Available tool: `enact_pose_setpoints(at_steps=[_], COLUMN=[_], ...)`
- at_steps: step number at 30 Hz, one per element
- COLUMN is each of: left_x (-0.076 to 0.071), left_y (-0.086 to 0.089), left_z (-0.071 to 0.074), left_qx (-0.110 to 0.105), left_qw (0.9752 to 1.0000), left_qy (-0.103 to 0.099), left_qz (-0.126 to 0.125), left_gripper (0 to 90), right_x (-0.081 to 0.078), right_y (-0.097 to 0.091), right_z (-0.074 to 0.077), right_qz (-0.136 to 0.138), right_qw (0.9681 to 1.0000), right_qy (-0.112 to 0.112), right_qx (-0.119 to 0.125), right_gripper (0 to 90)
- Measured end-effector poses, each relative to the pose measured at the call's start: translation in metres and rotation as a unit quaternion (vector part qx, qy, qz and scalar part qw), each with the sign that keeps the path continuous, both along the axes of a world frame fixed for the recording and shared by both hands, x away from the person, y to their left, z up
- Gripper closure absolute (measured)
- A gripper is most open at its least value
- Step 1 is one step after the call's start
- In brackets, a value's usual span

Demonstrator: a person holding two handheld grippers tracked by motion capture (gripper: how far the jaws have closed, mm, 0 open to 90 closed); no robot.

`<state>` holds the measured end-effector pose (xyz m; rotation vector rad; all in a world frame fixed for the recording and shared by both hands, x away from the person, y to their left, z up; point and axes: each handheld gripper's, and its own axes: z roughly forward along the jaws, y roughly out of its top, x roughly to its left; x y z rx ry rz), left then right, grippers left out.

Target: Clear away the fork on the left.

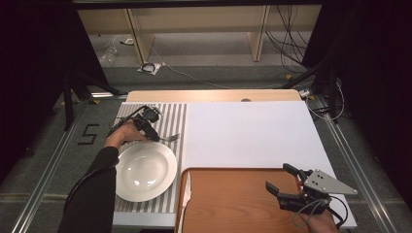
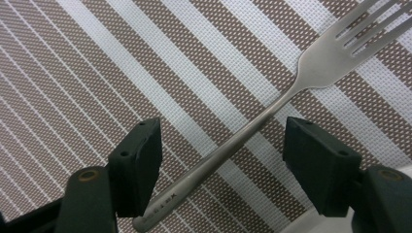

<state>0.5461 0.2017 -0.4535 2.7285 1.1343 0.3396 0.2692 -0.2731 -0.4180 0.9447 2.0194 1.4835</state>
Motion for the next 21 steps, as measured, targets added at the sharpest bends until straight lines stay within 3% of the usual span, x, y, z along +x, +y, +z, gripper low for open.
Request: enact_pose_setpoints(at_steps=[11, 21], left_x=[0.0015, 0.0019], left_y=[-0.0025, -0.0017], left_z=[-0.0073, -0.0075], left_qx=[0.012, -0.002], left_qw=[0.9998, 0.9999], left_qy=[0.011, 0.016], left_qz=[-0.008, -0.006], left_gripper=[36.8, 44.1], right_x=[0.0005, 0.0001], right_y=[-0.0002, -0.0003], right_z=[-0.0006, -0.0002], right_qz=[0.001, 0.001], right_qw=[1.0000, 1.0000], right_qy=[-0.003, -0.004], right_qx=[0.003, 0.003], right_gripper=[18.5, 18.5])
